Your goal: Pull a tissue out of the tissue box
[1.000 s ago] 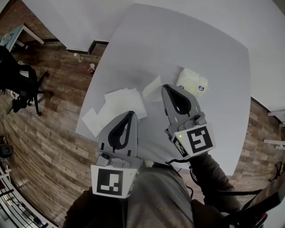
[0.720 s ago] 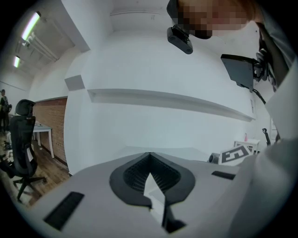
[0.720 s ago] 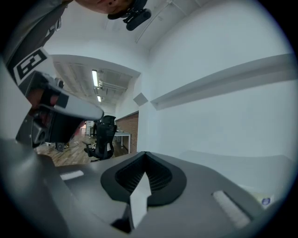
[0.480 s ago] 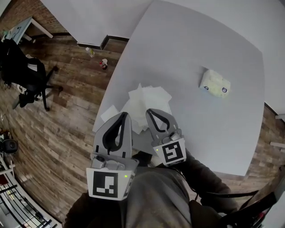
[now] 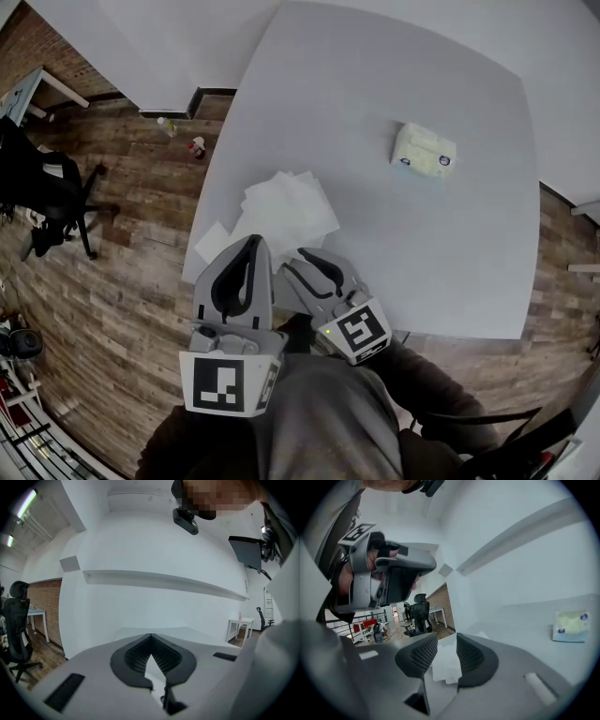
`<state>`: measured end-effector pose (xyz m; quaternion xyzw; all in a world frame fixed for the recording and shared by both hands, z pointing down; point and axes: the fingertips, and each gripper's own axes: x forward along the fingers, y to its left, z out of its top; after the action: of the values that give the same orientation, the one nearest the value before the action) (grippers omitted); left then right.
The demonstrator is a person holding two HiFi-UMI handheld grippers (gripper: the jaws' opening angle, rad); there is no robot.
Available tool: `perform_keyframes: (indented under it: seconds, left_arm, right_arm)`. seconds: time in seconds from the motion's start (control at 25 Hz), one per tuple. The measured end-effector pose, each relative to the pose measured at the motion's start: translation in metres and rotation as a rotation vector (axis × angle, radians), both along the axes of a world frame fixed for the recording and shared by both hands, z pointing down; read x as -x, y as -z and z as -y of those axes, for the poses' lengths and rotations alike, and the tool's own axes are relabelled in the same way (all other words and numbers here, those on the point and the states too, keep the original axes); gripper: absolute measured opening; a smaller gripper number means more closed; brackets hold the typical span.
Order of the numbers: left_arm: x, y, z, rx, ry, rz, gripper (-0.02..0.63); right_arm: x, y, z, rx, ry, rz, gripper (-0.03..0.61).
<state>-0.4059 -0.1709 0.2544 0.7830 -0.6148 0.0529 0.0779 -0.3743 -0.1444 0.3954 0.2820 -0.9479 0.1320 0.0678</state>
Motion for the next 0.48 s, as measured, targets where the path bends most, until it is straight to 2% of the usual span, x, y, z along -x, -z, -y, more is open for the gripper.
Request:
perform_keyframes:
  seconds: [0.24, 0.48]
  left_arm:
    - [-0.075, 0.009, -0.036, -0.032, -0.064, -0.015, -0.002]
    - [-0.185, 0.032, -0.09, -0.101, -0.172, -0.024, -0.002]
  right_arm:
    - [-0.099, 0.056, -0.028, -0.005, -0.141, 0.069, 0.113]
    - [-0.223, 0.137, -0.074, -0.036, -0.333, 0.151, 0.037]
